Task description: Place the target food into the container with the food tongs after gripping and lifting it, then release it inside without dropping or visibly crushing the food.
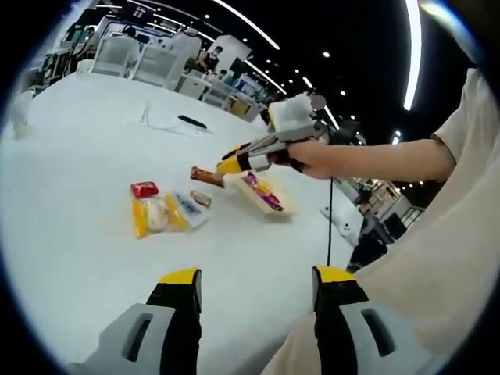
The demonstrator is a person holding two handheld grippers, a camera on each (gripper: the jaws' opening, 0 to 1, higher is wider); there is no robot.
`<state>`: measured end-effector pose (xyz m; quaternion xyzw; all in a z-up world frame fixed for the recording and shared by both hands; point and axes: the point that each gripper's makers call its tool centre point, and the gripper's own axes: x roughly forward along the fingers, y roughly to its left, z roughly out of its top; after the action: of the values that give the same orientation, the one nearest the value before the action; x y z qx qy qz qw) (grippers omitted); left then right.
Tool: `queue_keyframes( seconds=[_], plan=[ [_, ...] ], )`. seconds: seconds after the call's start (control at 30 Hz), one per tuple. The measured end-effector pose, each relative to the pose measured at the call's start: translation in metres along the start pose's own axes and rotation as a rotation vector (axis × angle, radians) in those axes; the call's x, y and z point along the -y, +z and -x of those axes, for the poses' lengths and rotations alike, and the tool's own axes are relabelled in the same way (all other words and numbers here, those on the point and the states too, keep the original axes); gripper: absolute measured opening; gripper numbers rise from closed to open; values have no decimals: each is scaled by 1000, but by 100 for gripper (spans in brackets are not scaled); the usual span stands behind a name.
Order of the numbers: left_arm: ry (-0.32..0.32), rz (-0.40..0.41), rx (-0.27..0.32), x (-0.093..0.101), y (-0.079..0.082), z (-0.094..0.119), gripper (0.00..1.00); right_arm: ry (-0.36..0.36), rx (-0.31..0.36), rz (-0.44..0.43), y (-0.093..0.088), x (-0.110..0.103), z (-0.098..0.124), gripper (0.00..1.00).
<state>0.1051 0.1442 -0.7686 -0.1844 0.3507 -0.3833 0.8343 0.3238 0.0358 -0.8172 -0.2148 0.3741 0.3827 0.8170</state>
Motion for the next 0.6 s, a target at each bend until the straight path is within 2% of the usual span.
queue_keyframes(
  seconds=[0.6],
  plan=[
    [54,6,17,-10,0,5,60,3,-57,73,-10,4,-13,29]
  ],
)
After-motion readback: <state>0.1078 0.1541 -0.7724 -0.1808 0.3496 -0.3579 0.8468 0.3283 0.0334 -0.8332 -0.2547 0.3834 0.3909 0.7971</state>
